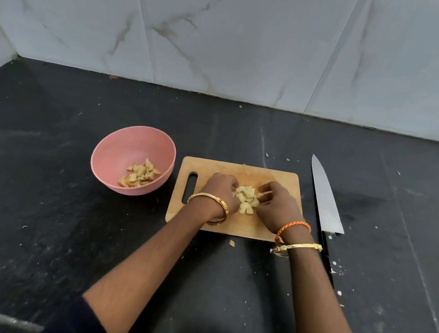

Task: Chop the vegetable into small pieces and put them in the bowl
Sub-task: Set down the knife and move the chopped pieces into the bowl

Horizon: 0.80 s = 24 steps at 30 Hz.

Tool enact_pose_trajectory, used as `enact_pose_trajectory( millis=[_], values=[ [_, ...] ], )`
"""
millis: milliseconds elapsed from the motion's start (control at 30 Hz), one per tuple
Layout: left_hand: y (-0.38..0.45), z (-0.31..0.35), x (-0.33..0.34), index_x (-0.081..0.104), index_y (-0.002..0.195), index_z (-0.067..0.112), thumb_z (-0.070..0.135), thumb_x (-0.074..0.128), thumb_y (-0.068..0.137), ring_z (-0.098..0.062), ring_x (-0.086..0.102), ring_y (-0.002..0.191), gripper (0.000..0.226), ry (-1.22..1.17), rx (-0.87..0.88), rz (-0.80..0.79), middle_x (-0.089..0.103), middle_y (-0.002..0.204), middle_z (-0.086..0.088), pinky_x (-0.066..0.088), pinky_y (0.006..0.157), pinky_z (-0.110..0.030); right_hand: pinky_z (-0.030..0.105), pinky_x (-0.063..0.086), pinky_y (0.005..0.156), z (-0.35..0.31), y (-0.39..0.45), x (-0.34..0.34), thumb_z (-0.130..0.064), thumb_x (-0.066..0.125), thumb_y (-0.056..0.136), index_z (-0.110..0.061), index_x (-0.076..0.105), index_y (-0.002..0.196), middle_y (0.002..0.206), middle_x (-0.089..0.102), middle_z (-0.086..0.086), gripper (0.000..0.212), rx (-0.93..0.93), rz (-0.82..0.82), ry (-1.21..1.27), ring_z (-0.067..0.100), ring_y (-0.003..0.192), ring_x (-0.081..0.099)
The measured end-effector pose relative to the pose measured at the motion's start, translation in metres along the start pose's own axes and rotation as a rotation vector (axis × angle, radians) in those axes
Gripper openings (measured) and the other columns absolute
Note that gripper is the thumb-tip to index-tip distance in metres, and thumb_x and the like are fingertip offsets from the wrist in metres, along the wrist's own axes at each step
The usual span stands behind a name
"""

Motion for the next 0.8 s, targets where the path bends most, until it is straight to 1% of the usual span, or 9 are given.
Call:
enact_pose_trajectory(
  millis=[67,167,233,333,433,533,633,700,800],
  values=[
    [0.000,-0.007,-0.005,0.045,0.131,0.013,0.025,0.073,0.075,-0.024,0.051,0.114,0.064,0.017,-0.033,-0.023,0.047,0.131,-0.008,0.045,0.095,-0.032,0.027,0.043,0.080,0.013,0.003,-0.017,0.004,0.051,0.084,-0.008,0.056,0.114,0.115,0.057,0.014,0.033,0.025,0.064,0.036,0.027,0.103,0.056],
    [0.001,-0.015,-0.009,0.041,0.132,0.014,0.032,0.083,0.063,-0.025,0.048,0.115,0.083,0.117,-0.086,-0.091,0.040,0.131,-0.007,0.046,0.094,-0.036,0.033,0.044,0.095,0.029,0.008,-0.029,0.005,0.051,0.084,-0.007,0.053,0.122,0.126,0.048,0.016,0.040,0.064,0.115,-0.078,0.031,0.114,0.050],
    [0.002,-0.010,-0.006,0.043,0.130,0.015,0.029,0.085,0.061,-0.026,0.048,0.115,0.082,0.164,-0.056,-0.118,0.040,0.130,-0.007,0.046,0.095,-0.037,0.036,0.041,0.101,0.022,0.009,-0.019,0.002,0.050,0.085,-0.005,0.052,0.124,0.128,0.043,0.017,0.040,0.024,0.083,-0.167,0.034,0.118,0.045],
    [0.005,0.003,-0.002,0.048,0.129,0.017,0.026,0.085,0.061,-0.026,0.049,0.115,0.079,0.162,0.002,-0.096,0.042,0.128,-0.008,0.044,0.096,-0.037,0.035,0.038,0.101,-0.004,0.006,0.003,-0.004,0.054,0.085,-0.004,0.051,0.124,0.129,0.040,0.017,0.039,-0.117,0.022,-0.258,0.033,0.118,0.040],
    [0.006,0.008,-0.001,0.051,0.128,0.019,0.026,0.084,0.063,-0.026,0.049,0.115,0.073,0.190,0.028,-0.105,0.044,0.127,-0.008,0.043,0.096,-0.036,0.036,0.036,0.105,-0.018,0.003,0.018,-0.011,0.059,0.086,-0.009,0.042,0.135,0.134,0.037,0.015,0.052,-0.228,-0.110,-0.377,0.033,0.123,0.037],
    [0.005,0.009,0.000,0.052,0.126,0.018,0.026,0.084,0.062,-0.025,0.048,0.115,0.072,0.201,0.044,-0.131,0.044,0.125,-0.007,0.042,0.095,-0.034,0.038,0.041,0.104,-0.007,0.009,0.012,-0.023,0.067,0.084,-0.011,0.040,0.136,0.135,0.039,0.013,0.060,-0.157,-0.205,-0.327,0.030,0.121,0.044],
    [0.007,0.012,0.000,0.053,0.123,0.019,0.025,0.085,0.062,-0.024,0.051,0.109,0.069,0.215,0.055,-0.099,0.046,0.122,-0.007,0.044,0.089,-0.032,0.038,0.042,0.102,-0.004,0.012,0.012,-0.041,0.080,0.069,-0.011,0.039,0.133,0.132,0.036,0.010,0.081,-0.125,-0.240,-0.397,0.028,0.120,0.042],
    [0.009,0.015,0.000,0.056,0.119,0.017,0.024,0.085,0.062,-0.023,0.054,0.106,0.064,0.227,0.065,-0.076,0.053,0.119,-0.007,0.045,0.085,-0.030,0.036,0.044,0.099,-0.012,0.012,0.016,-0.037,0.083,0.065,-0.011,0.038,0.131,0.131,0.037,0.011,0.084,-0.159,-0.247,-0.424,0.028,0.119,0.043],
    [0.012,0.018,-0.001,0.059,0.117,0.013,0.022,0.085,0.062,-0.022,0.056,0.104,0.062,0.224,0.070,-0.063,0.060,0.115,-0.006,0.046,0.084,-0.028,0.036,0.046,0.099,-0.022,0.015,0.020,-0.027,0.084,0.066,-0.014,0.040,0.130,0.129,0.042,0.012,0.078,-0.210,-0.259,-0.409,0.028,0.116,0.047]
  ],
)
Point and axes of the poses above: each hand's wrist, its own y-axis towards the middle knuckle, its own x-axis out of the palm, z = x × y, the point moved 9 cm from there along y, towards the middle knuckle
